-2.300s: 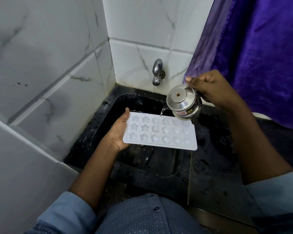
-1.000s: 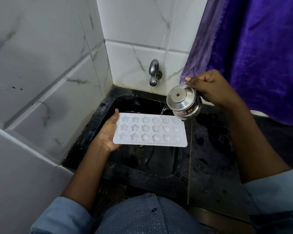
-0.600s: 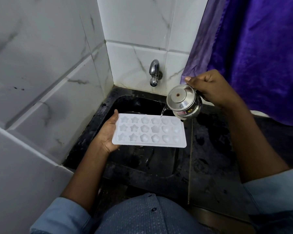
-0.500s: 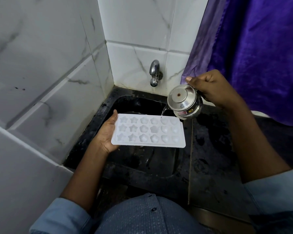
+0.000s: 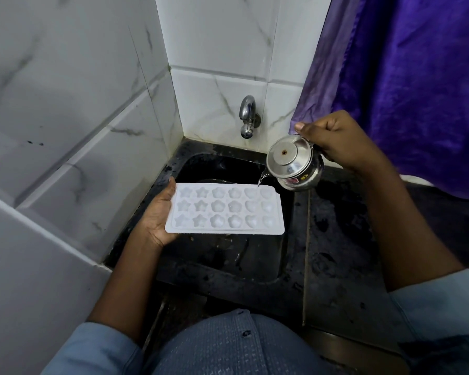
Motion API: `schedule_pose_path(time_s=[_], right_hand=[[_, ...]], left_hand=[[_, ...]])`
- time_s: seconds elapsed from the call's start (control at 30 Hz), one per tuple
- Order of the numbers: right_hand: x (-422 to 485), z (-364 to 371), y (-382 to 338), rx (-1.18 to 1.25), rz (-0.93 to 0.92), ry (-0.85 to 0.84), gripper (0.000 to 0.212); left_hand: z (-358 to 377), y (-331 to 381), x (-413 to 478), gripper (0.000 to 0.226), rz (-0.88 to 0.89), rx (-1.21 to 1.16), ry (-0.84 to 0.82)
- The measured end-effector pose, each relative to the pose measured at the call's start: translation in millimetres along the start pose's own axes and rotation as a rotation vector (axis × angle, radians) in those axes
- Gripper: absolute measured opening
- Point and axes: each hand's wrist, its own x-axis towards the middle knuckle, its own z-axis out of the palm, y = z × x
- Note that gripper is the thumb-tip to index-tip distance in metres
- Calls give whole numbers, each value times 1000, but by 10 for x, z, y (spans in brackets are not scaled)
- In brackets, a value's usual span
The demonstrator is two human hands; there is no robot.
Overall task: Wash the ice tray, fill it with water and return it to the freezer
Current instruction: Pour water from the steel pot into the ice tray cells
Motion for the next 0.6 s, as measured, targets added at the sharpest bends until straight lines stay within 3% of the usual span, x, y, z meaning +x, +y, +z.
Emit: schedule_pose_path(time_s=[0.6], right_hand=[[45,42,20,21,2,-9,58]], left_hand=[[-113,1,-32,67,18,-28,-24]])
